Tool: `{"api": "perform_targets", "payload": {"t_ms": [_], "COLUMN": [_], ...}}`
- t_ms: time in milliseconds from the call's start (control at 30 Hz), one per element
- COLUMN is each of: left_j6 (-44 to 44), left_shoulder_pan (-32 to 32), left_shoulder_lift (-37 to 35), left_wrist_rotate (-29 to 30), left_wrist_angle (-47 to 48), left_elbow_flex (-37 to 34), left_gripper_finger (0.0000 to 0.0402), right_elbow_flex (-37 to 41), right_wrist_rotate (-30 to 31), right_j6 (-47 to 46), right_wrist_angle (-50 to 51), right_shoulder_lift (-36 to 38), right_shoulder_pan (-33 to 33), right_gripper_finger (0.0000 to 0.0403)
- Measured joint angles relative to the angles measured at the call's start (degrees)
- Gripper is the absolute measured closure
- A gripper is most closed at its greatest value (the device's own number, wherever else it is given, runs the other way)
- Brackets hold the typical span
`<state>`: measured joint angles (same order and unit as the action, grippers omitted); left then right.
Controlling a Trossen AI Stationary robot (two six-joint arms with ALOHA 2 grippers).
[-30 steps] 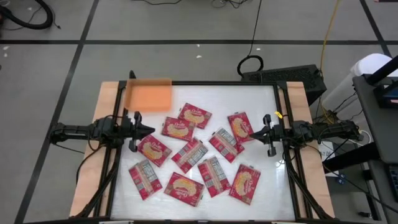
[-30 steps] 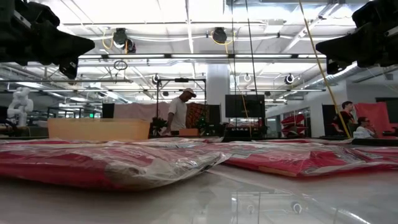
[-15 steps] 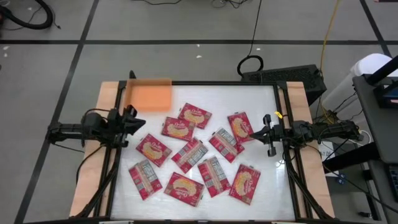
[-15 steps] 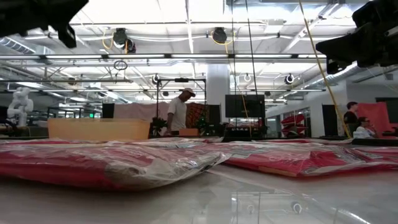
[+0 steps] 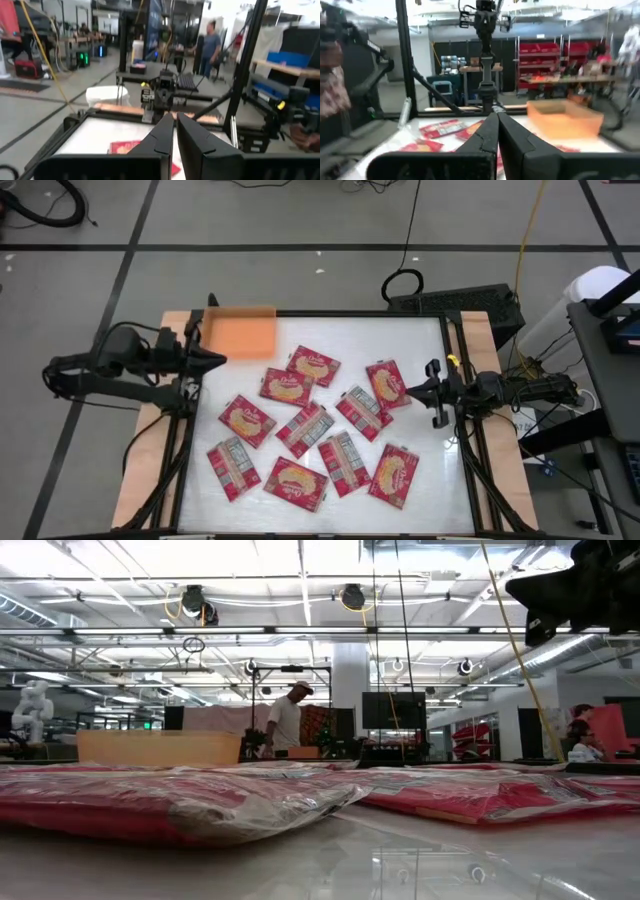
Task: Sort popcorn bags into baskets
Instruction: Put the red popcorn bag into the orange bin
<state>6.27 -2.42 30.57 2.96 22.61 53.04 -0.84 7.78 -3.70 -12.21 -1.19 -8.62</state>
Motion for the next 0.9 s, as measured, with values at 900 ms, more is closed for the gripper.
{"api": "perform_targets", "payload": {"t_ms": [900], "left_j6": [4.3], "left_shoulder_pan": [-4.7], "left_shoulder_lift": [28.4], "left_wrist_rotate": [7.8], "left_wrist_angle": [16.8], "left_elbow_flex": [-3.5], "left_gripper_finger": [0.0374], "right_elbow_flex": [-20.7], "right_wrist_rotate": [-0.2], "right_j6": [-10.2], "right_wrist_angle": [-1.5], "right_shoulder_lift": [-26.0], "right_shoulder_pan": [-0.6], "right_gripper_finger": [0.0396]}}
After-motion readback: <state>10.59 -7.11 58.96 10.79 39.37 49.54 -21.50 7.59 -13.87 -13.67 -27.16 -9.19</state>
